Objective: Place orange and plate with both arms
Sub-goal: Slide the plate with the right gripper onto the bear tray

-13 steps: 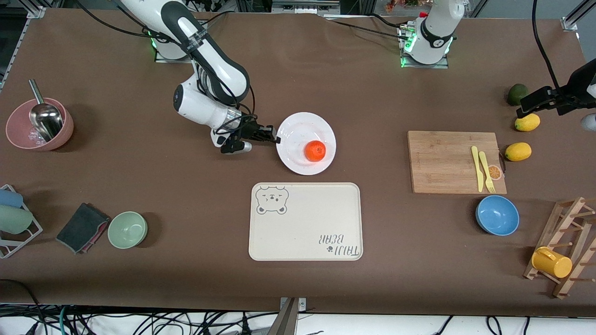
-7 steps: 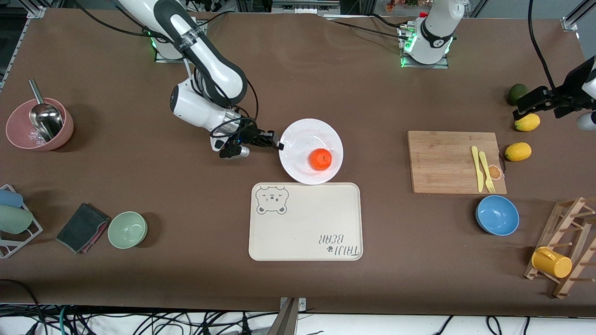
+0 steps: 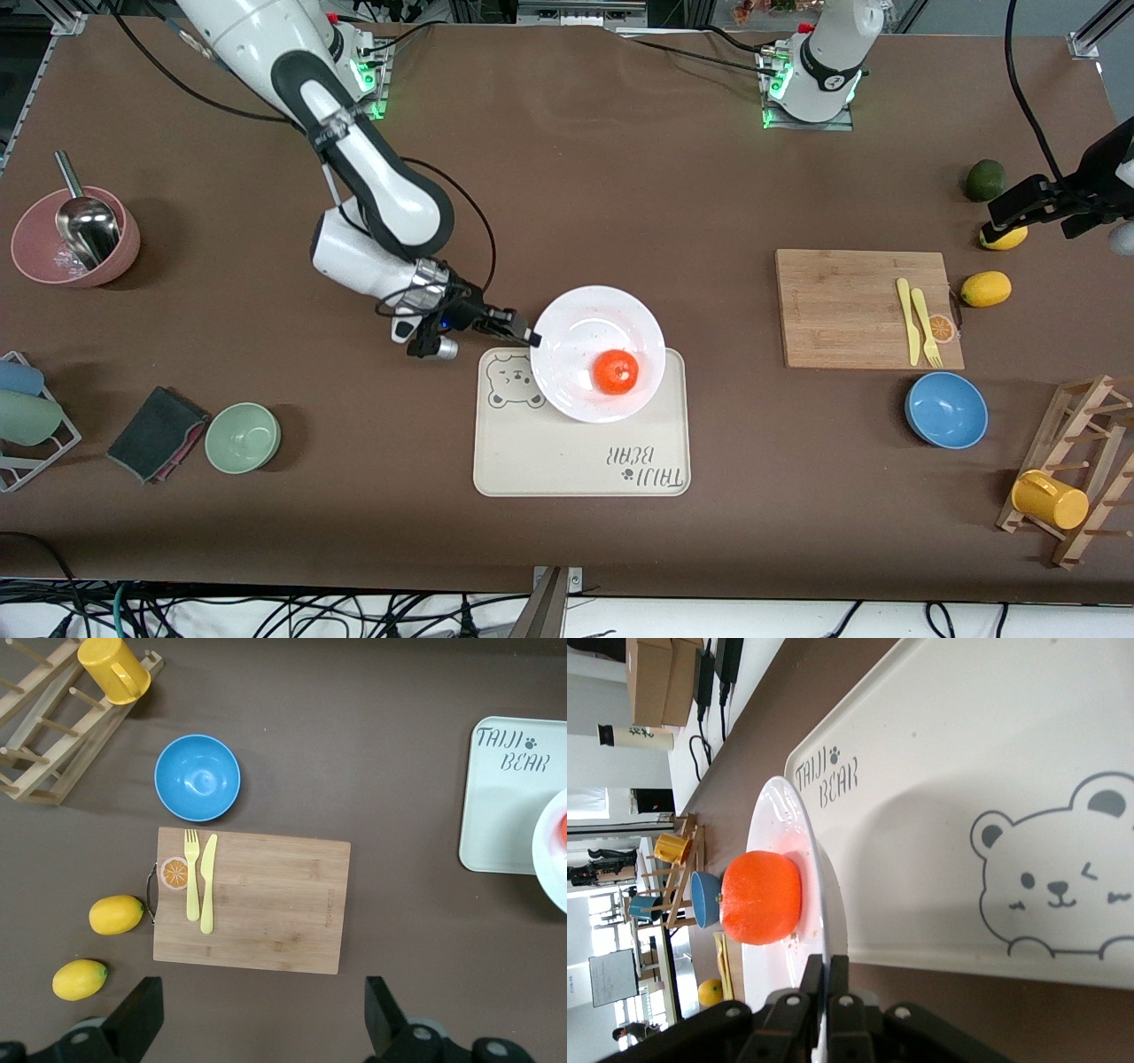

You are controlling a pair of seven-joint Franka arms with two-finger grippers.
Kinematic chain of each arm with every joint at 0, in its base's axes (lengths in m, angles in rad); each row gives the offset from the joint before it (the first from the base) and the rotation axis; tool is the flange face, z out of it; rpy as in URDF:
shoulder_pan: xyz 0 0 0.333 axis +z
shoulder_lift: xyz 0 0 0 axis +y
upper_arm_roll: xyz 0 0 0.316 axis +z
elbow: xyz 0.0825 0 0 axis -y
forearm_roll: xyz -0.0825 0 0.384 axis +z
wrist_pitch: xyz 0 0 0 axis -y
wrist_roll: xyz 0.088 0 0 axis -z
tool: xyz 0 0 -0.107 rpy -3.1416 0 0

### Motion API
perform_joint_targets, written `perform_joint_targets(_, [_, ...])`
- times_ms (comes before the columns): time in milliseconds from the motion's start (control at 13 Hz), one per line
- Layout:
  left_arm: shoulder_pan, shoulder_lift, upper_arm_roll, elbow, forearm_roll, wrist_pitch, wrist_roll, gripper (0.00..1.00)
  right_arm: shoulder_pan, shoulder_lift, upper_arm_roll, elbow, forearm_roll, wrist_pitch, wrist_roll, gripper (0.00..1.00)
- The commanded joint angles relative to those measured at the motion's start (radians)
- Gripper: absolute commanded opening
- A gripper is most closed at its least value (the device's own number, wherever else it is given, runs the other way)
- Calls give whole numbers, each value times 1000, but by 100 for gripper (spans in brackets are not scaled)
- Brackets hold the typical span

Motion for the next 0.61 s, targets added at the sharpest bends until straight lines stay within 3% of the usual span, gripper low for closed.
perform_joint_targets(0, [-6, 13, -3, 27, 29, -2, 6, 100, -1, 111, -4, 148, 8, 4, -19, 0])
perform_joint_targets(537, [-6, 13, -3, 27, 29, -2, 6, 100, 1, 260, -45, 271, -27, 4, -22, 0])
